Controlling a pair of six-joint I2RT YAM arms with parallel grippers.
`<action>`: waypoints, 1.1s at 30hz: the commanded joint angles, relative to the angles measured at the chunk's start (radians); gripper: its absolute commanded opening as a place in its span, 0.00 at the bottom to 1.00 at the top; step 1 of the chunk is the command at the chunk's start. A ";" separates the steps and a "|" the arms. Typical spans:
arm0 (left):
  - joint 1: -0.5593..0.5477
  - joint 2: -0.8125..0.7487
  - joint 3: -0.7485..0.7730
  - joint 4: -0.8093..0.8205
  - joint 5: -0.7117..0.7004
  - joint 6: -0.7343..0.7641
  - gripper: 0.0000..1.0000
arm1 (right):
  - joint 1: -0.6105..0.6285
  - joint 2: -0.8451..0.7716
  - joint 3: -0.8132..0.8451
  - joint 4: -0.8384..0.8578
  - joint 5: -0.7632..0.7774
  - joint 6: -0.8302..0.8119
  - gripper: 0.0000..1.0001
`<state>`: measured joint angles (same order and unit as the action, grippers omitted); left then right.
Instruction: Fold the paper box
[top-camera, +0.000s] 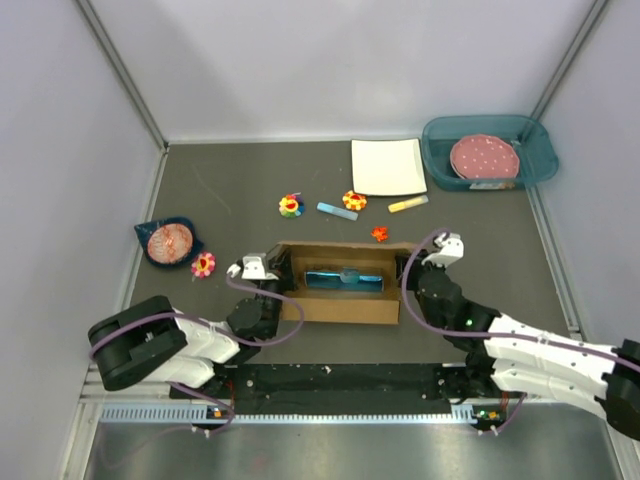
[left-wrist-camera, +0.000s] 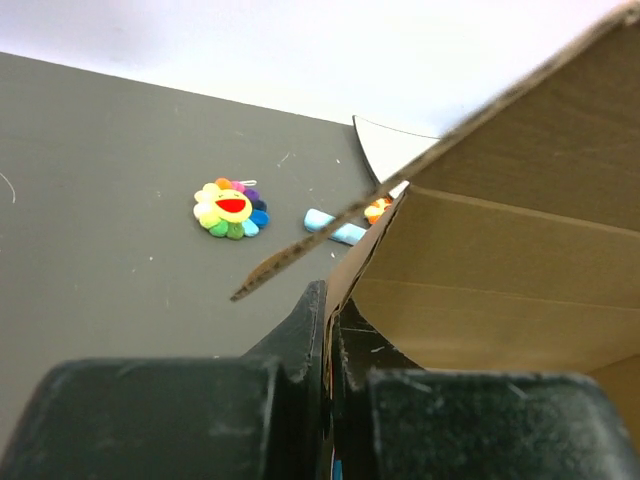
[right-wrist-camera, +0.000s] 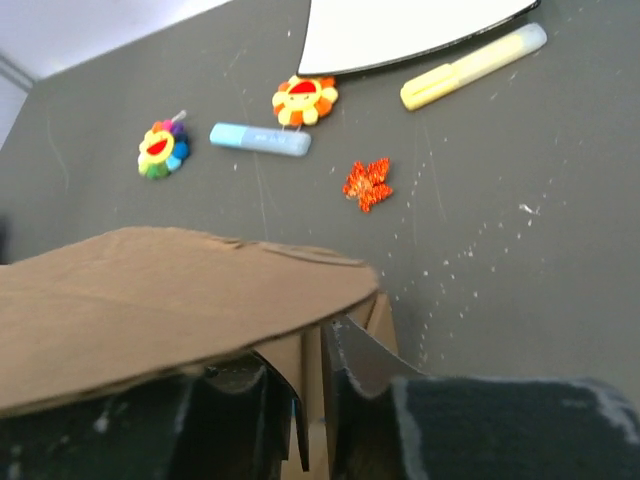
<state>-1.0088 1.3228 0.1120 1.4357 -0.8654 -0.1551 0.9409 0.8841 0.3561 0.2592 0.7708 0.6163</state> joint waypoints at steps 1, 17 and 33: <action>-0.007 0.015 -0.089 0.178 -0.053 -0.053 0.00 | 0.004 -0.140 -0.072 -0.231 -0.031 0.003 0.20; -0.033 0.000 -0.107 0.106 -0.112 -0.080 0.00 | 0.016 -0.571 0.064 -0.645 -0.053 -0.061 0.44; -0.051 -0.091 -0.141 0.021 -0.145 -0.018 0.04 | 0.016 -0.646 0.357 -0.739 -0.123 -0.207 0.56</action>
<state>-1.0588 1.2800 0.0818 1.4319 -0.9333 -0.2268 0.9592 0.2333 0.6247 -0.4801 0.6384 0.4618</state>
